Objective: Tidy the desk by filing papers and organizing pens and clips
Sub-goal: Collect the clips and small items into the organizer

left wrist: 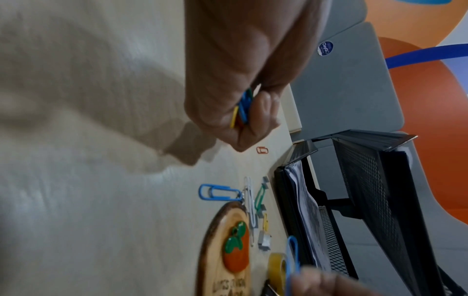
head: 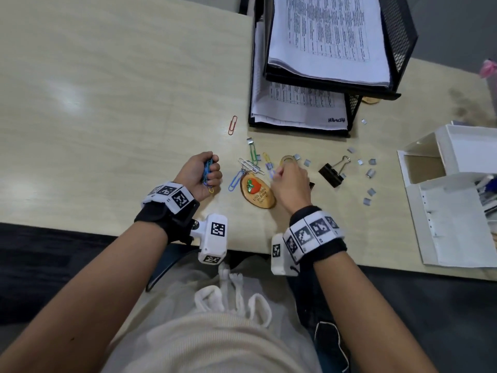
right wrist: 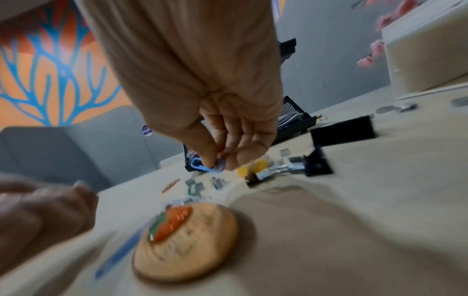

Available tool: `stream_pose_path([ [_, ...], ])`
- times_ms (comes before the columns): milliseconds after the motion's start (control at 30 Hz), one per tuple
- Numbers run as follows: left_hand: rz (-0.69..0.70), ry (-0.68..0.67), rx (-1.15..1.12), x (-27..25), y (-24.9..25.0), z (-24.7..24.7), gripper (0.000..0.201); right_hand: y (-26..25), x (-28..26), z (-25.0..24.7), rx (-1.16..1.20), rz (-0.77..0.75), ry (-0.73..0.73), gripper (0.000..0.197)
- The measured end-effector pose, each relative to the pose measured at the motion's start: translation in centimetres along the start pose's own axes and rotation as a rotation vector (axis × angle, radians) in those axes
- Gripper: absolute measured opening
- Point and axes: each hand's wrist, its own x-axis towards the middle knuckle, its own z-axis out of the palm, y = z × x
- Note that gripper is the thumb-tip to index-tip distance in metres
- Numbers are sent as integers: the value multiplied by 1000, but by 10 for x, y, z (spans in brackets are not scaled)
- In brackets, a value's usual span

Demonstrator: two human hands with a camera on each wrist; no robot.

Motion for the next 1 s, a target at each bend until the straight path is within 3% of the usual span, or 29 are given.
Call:
stream_pose_path([
  [100, -3, 20, -18, -2, -3, -8, 37, -18, 25, -5, 30, -20, 62, 21],
  [267, 13, 48, -65, -7, -2, -22, 37, -27, 50, 8, -154, -62, 5, 21],
  [467, 73, 107, -112, -3, -2, -20, 34, -31, 52, 4, -212, -40, -76, 5],
  [567, 93, 106, -137, 1, -1, -8, 33, -30, 49, -1, -82, -13, -80, 4],
  [667, 90, 62, -131, 7, -1, 5, 36, -39, 45, -7, 158, -85, -90, 24],
  [733, 69, 16, -117, 11, -2, 14, 40, -51, 40, -12, 270, -166, -170, 33],
  [800, 56, -9, -101, 14, -2, 20, 45, -61, 40, -16, 329, -204, -234, 30],
  [933, 21, 5, -80, 15, 4, 18, 46, -63, 63, -12, 162, -114, -102, 26],
  [1000, 3, -5, -78, 15, 7, 10, 54, -60, 65, -5, -6, -41, -82, 12],
])
